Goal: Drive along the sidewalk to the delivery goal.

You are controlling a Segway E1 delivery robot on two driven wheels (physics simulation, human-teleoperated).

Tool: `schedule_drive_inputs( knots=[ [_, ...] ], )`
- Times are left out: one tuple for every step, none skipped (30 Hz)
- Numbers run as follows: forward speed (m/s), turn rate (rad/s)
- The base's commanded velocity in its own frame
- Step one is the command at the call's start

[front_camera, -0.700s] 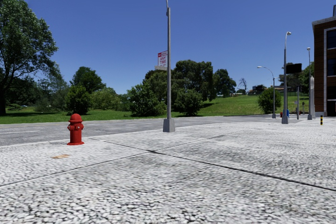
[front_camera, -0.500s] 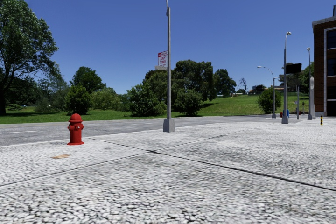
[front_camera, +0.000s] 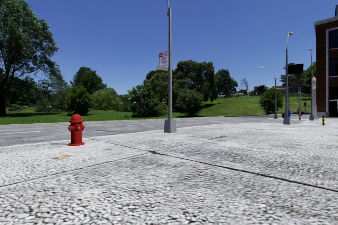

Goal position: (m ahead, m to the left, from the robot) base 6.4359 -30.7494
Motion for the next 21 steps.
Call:
schedule_drive_inputs(
  knots=[
    [0.00,0.00],
    [0.00,0.00],
    [0.00,0.00],
    [0.00,0.00],
    [0.00,0.00],
    [0.00,0.00],
    [0.00,0.00],
    [0.00,0.00],
    [0.00,0.00],
    [0.04,0.00],
    [0.10,0.00],
    [0.10,0.00],
    [0.20,0.00],
    [0.33,0.00],
    [0.52,0.00],
    [0.52,0.00],
    [0.69,0.00],
    [0.76,0.00],
    [0.83,0.00],
    [0.83,0.00],
    [0.93,0.00]
  ],
)
